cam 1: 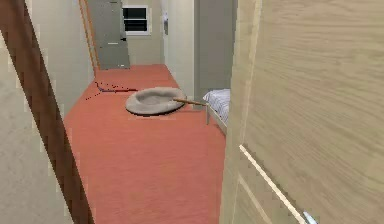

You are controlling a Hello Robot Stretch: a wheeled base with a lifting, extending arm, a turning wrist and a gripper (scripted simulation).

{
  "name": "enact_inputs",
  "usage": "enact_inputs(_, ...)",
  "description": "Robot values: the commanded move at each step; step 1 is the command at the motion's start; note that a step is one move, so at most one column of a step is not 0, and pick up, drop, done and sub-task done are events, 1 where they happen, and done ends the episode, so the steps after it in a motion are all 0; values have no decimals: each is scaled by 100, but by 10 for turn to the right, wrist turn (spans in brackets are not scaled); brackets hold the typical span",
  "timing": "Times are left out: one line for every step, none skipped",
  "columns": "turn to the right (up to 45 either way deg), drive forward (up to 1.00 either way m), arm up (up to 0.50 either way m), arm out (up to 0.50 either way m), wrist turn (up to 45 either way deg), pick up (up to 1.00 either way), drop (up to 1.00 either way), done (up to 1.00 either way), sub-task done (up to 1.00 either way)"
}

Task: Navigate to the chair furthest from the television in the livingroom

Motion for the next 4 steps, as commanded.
enact_inputs(-210,0,0,0,0,0,0,0,0)
enact_inputs(0,90,0,0,0,0,0,0,0)
enact_inputs(-120,0,0,0,0,0,0,0,0)
enact_inputs(0,100,0,0,0,0,0,0,0)
